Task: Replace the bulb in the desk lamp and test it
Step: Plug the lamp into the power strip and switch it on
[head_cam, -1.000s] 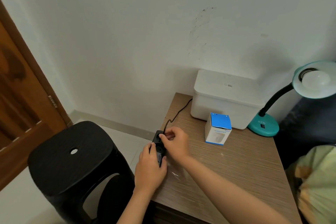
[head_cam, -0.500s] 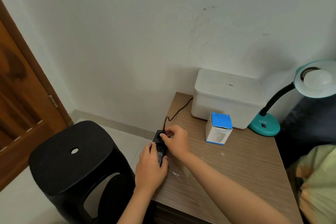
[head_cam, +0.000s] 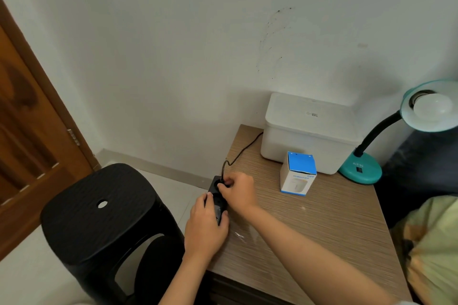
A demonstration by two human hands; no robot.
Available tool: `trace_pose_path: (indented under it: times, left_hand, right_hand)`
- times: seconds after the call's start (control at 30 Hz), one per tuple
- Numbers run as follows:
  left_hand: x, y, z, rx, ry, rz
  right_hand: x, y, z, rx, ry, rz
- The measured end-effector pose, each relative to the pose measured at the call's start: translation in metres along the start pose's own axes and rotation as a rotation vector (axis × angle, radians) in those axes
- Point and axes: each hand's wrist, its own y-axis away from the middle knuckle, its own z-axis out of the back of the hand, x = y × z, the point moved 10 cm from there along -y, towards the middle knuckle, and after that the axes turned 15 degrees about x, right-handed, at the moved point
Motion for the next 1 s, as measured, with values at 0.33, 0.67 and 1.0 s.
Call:
trace_pose_path:
  times: [0.33, 0.67, 1.0]
  left_hand:
    - [0.001, -0.001, -0.001, -0.004, -0.016, -0.001]
    - [0.000, 0.000, 0.000, 0.009, -0.020, 0.008]
    - [-0.011, -0.005, -0.006, 0.096, -0.235, 0.035]
  right_hand:
    - [-0.022, -0.002, -0.007, -0.017, -0.121, -0.099]
    - [-0.025, -0.015, -0.014, 0.085, 0.077, -0.171]
    - [-0.063, 0.070, 0.017, 0.073, -0.083, -0.030]
